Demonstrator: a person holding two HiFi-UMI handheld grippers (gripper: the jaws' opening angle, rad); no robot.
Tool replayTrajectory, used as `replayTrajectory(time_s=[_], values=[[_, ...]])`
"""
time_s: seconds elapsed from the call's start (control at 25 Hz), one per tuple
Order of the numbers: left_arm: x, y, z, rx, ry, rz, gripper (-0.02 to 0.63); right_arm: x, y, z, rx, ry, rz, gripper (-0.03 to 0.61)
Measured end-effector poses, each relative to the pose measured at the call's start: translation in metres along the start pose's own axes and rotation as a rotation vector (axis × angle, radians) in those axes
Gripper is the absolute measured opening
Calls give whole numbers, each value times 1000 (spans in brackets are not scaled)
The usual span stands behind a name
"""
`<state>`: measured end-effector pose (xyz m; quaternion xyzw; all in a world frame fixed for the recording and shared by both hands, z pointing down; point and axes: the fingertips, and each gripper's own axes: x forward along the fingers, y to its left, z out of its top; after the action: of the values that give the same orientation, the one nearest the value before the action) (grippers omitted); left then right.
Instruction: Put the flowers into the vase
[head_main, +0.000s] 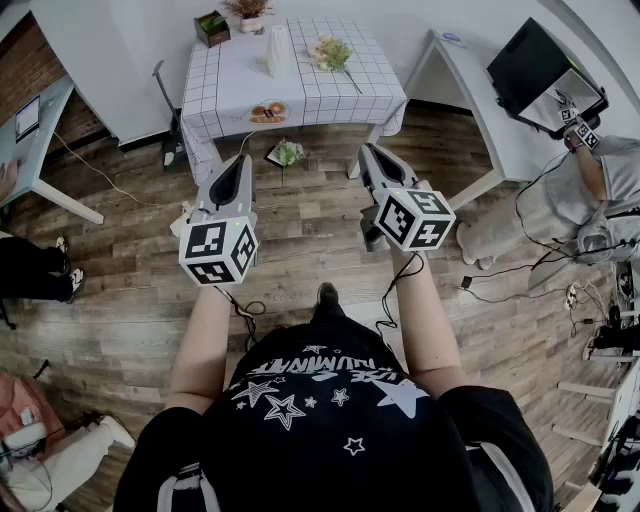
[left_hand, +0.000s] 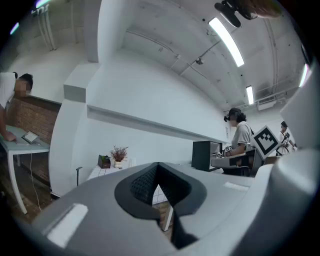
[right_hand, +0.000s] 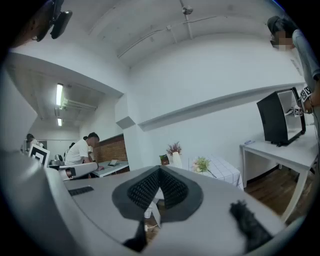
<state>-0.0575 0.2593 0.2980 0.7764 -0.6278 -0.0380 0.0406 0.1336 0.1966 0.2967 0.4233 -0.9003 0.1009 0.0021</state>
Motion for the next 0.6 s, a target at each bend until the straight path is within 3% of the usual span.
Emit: replayTrajectory(time_s=[0.6], values=[[4, -9, 3, -19, 10, -8, 8, 4, 19, 8, -19, -16, 74, 10]])
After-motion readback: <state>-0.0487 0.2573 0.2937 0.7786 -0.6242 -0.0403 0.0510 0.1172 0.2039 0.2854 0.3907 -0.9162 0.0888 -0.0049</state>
